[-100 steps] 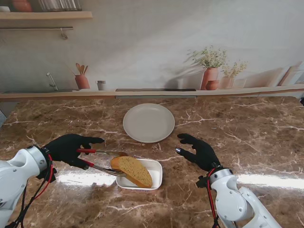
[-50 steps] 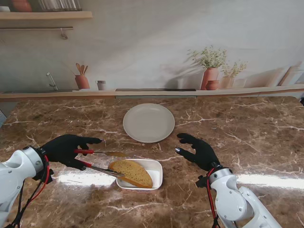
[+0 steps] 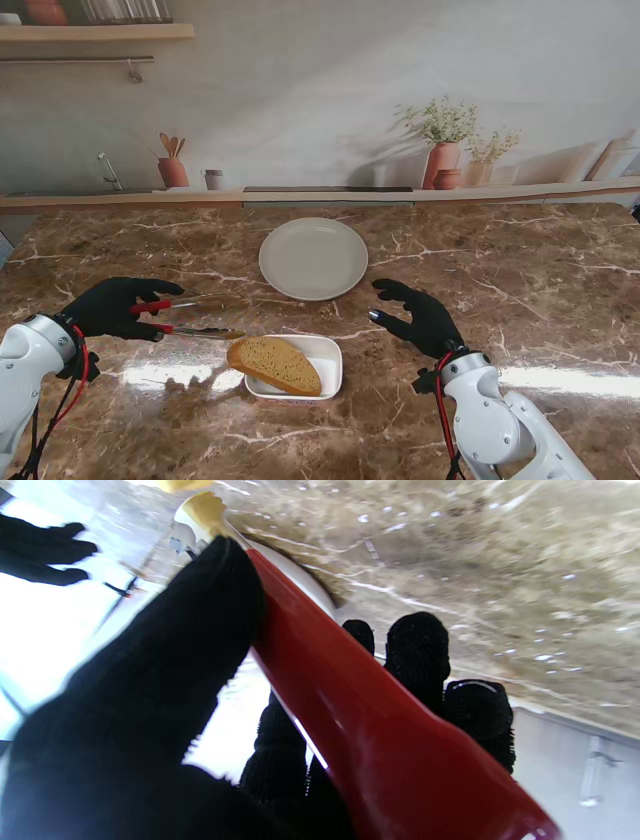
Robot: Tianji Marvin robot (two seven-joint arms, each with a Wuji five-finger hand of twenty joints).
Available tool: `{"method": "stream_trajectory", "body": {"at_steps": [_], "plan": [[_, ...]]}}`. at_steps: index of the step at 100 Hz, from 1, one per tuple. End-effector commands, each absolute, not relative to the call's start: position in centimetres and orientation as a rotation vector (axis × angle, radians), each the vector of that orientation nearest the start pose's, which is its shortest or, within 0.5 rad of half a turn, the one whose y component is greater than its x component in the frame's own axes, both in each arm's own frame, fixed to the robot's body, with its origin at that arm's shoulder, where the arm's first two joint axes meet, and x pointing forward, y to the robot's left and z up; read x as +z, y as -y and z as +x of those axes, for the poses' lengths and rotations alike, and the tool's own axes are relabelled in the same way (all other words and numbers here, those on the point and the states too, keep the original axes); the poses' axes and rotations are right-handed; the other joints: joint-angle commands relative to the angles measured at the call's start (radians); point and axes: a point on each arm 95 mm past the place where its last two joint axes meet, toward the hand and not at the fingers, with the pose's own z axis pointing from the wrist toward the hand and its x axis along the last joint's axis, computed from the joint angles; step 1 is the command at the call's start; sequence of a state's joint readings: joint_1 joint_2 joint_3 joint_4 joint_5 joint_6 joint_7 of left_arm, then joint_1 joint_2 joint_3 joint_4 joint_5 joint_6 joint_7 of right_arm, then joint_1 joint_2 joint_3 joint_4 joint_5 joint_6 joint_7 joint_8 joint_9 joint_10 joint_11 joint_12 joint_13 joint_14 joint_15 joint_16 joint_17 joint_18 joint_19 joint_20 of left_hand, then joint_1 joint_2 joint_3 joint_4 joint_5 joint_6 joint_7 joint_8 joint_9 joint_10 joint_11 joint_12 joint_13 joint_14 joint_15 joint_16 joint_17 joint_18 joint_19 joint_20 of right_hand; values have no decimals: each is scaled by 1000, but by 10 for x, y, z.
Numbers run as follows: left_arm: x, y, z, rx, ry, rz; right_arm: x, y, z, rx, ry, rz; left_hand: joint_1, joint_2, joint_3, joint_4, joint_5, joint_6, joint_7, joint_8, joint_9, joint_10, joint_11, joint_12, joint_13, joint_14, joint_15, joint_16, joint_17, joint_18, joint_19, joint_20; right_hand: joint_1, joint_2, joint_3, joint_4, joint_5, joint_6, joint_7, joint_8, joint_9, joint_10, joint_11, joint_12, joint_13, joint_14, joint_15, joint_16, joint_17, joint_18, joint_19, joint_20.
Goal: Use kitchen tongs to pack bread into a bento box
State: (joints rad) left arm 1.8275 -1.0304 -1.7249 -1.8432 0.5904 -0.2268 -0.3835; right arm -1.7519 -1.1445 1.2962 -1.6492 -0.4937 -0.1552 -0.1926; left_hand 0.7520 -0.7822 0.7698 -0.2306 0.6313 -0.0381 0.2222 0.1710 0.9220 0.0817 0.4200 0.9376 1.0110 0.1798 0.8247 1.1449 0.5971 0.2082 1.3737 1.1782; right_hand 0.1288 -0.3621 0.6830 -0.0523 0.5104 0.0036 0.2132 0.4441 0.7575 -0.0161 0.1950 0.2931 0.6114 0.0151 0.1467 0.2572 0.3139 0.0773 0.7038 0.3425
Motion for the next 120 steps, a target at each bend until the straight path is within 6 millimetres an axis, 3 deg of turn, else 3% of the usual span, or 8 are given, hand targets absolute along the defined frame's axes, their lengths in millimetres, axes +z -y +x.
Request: {"method": "stream_trajectory", "body": {"at_steps": [1, 22, 44, 49, 53, 61, 93, 120], "plan": [[-277, -136, 356, -1534, -1437, -1591, -348, 8, 350, -2460, 1339, -2154, 37, 85, 70, 35, -18, -17, 10, 14, 69, -144, 98, 40, 11, -13, 13, 6, -5, -17, 20, 11, 34, 21, 7, 19, 6, -29, 7, -15, 10, -13, -2, 11, 21, 5, 8, 11, -10, -1, 3, 28], [-304, -154, 358, -1458, -1313, -1700, -349, 6, 351, -2451, 1342, -2153, 42, 96, 61, 39, -25, -1, -7, 5, 65, -144, 98, 52, 7, -8, 15, 7, -13, -13, 23, 12, 34, 22, 7, 19, 6, -29, 7, -15, 10, -14, -2, 11, 21, 5, 9, 11, -9, -1, 3, 28], [-326, -160, 357, -1418, -1232, -1768, -349, 7, 351, -2445, 1347, -2155, 45, 102, 51, 44, -24, 8, -36, -11, 61, -144, 97, 59, -2, -3, 16, 9, -23, -10, 21, 12, 34, 21, 7, 19, 6, -29, 7, -15, 11, -15, -2, 11, 21, 6, 9, 11, -9, -1, 4, 28], [-329, -160, 357, -1405, -1231, -1777, -350, 6, 351, -2444, 1350, -2155, 44, 107, 48, 44, -28, 17, -46, -16, 56, -128, 96, 61, -7, -3, 14, 8, -30, -10, 16, 11, 33, 22, 7, 19, 5, -29, 7, -15, 11, -15, -2, 11, 22, 5, 9, 11, -9, -1, 4, 28], [-332, -160, 357, -1398, -1228, -1781, -350, 6, 352, -2444, 1351, -2154, 44, 113, 40, 47, -27, 22, -59, -24, 54, -144, 97, 63, -15, -3, 9, 6, -36, -10, 4, 5, 32, 22, 7, 18, 5, -29, 6, -15, 10, -14, -2, 11, 21, 6, 9, 11, -9, -2, 4, 28], [-336, -160, 357, -1386, -1218, -1791, -350, 6, 352, -2446, 1351, -2153, 49, 132, 19, 55, -32, 44, -88, -40, 36, -109, 93, 66, -37, 3, -11, -7, -58, 0, -23, -6, 33, 22, 8, 19, 5, -29, 6, -15, 11, -15, -2, 11, 21, 4, 9, 11, -9, -1, 4, 28], [-347, -155, 358, -1350, -1201, -1820, -352, 6, 354, -2447, 1353, -2150, 6, 174, 30, 58, -62, 103, -167, -84, -63, -105, 144, -6, -101, 3, -42, -31, -116, 1, -74, -28, 31, 21, 8, 18, 5, -29, 7, -16, 10, -15, -2, 11, 22, 4, 9, 11, -9, 0, 5, 28], [-355, -143, 361, -1342, -1205, -1834, -353, 6, 354, -2447, 1349, -2149, -51, 240, 44, 65, -106, 142, -199, -102, -155, -101, 194, -95, -162, 4, -91, -74, -172, 4, -146, -87, 32, 21, 9, 18, 4, -29, 6, -16, 9, -14, -2, 10, 21, 4, 9, 11, -8, 0, 6, 28]]}}
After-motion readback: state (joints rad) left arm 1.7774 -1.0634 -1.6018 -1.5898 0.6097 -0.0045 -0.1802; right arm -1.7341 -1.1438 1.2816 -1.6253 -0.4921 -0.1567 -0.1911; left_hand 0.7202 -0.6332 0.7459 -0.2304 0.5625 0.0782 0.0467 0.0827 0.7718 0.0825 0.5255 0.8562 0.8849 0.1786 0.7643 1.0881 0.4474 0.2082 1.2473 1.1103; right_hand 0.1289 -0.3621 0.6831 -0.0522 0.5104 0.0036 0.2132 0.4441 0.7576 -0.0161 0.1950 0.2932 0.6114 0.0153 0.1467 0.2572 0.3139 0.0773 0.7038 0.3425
